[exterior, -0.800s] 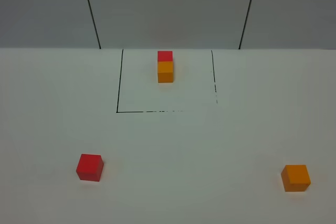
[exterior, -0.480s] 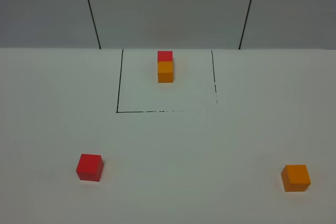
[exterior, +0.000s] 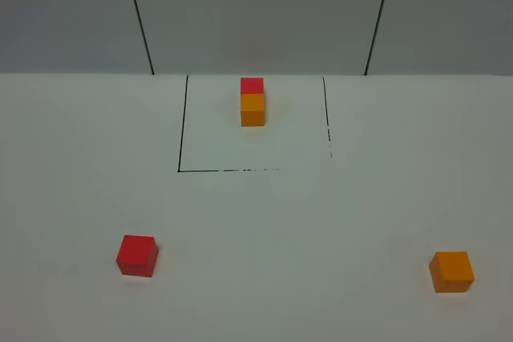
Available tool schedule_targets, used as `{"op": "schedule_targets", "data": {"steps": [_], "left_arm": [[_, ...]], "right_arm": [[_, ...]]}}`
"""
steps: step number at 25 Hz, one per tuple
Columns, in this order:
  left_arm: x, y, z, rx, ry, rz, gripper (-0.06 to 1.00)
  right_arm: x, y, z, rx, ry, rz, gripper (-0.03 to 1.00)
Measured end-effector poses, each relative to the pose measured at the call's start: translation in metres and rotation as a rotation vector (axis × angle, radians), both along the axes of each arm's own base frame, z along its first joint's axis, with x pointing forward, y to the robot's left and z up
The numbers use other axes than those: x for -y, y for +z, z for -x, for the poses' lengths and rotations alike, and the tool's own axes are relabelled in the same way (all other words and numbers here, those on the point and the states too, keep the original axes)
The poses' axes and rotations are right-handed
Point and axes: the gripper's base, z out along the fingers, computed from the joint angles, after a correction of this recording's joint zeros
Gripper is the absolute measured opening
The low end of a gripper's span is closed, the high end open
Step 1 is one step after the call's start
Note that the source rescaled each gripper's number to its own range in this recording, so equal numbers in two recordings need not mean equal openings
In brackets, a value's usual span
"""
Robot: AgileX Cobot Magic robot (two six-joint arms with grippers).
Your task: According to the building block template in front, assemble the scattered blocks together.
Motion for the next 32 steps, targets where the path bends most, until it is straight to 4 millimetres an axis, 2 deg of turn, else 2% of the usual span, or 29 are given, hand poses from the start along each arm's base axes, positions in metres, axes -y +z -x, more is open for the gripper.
{"op": "schedule_targets", "data": {"steps": [32], "left_arm": [[0.0,0.0,0.0,0.0,0.0,0.0,1.0]], "right_arm": [[0.0,0.0,0.0,0.0,0.0,0.0,0.79]]}}
